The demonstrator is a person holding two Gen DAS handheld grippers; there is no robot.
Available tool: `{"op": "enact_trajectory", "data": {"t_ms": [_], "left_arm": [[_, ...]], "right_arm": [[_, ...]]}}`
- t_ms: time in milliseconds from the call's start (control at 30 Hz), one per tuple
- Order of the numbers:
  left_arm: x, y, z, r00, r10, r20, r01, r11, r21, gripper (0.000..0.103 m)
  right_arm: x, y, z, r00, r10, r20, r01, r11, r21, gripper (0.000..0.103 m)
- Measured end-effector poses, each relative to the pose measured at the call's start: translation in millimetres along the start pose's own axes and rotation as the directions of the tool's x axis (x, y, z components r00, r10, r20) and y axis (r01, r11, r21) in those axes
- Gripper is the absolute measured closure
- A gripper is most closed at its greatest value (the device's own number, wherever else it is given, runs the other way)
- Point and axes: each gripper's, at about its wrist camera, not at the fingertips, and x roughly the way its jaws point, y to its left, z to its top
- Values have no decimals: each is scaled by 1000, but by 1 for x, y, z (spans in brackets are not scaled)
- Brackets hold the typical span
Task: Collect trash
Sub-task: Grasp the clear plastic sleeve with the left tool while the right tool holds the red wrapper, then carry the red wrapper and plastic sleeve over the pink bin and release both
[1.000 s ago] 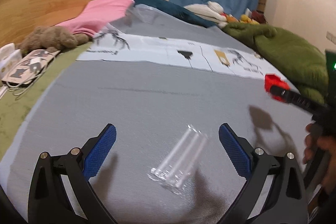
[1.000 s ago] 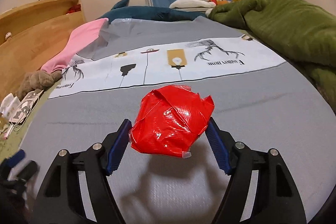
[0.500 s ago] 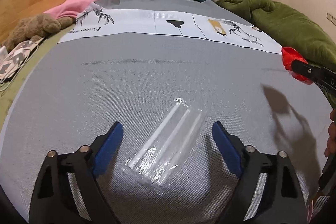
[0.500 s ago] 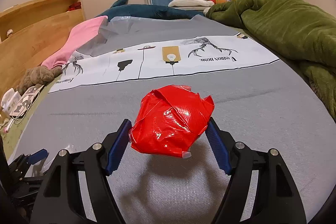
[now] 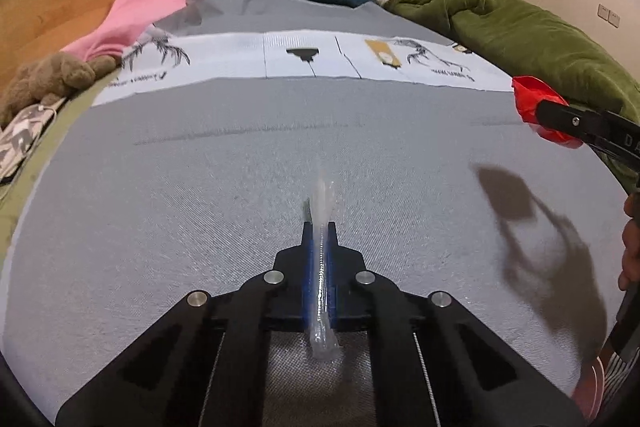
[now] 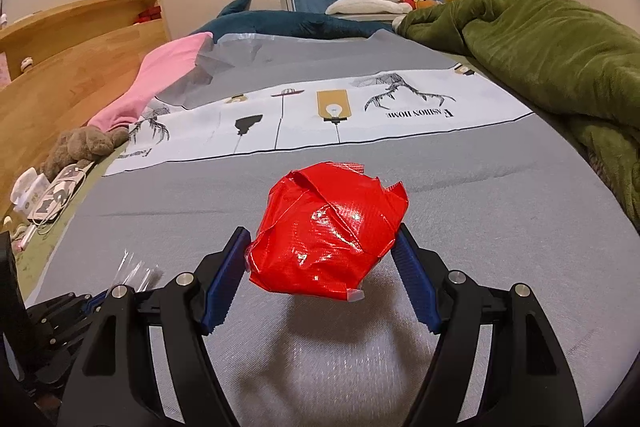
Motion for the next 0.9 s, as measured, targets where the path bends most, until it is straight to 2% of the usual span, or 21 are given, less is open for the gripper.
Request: {"op": "enact_trajectory", "data": {"t_ms": [200,300,467,667,900], "left_arm": [[-23,2,7,999,1,34,0,1000,-27,98],[-47,0,12,998,-18,64,21,999,-37,98],[-94,-18,18,991,-44,124,40,999,33,98],[-160,-48,15,976,-111,187,97,992,81,98],[-210,-87,-8,961,-194,196,174,978,119,98]], "right_arm": [[-30,4,3,999,9,34,-9,1000,-4,32],[-53,7,5,998,13,60,-13,1000,-8,32],[-100,8,1,994,35,102,-34,999,-8,32],[-177,0,-19,986,59,154,-60,998,4,32],[-255,-16,-56,982,52,183,-57,998,22,32]]}}
